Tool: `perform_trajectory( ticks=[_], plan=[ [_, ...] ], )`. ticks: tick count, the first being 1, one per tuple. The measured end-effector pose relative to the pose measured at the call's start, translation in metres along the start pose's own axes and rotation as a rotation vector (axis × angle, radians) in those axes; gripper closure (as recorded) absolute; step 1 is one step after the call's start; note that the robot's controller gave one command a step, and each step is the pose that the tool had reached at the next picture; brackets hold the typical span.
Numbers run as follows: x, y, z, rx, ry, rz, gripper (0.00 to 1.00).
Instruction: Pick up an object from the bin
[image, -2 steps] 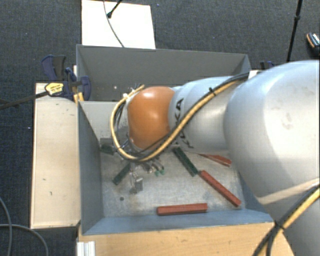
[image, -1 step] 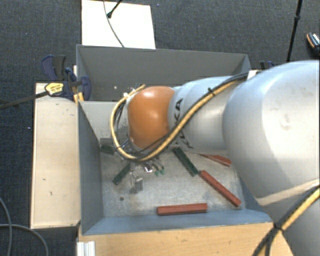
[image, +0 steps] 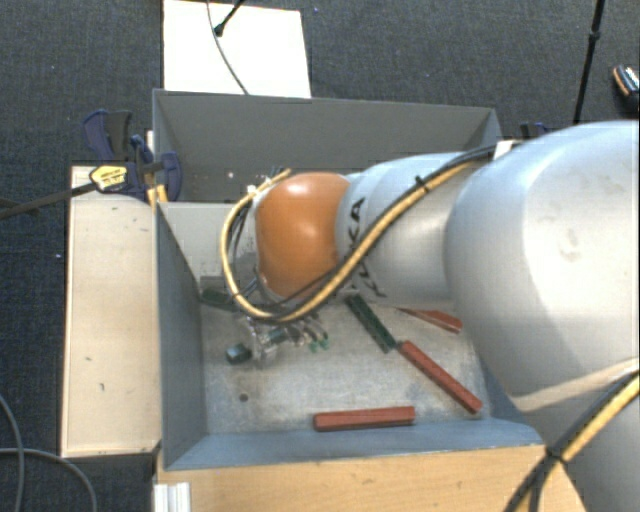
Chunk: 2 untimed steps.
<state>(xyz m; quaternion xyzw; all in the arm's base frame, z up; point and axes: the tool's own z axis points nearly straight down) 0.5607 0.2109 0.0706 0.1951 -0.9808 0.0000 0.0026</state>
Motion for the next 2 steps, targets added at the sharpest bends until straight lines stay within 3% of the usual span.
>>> perform_trajectory(
  ticks=[1,2],
  plan=[
    [-0.001,0.000,-0.024,0.000,-0.012,0.006,1.00],
    [-0.004,0.000,-0.116,0.001,-0.017,0.013,1.00]
  ],
)
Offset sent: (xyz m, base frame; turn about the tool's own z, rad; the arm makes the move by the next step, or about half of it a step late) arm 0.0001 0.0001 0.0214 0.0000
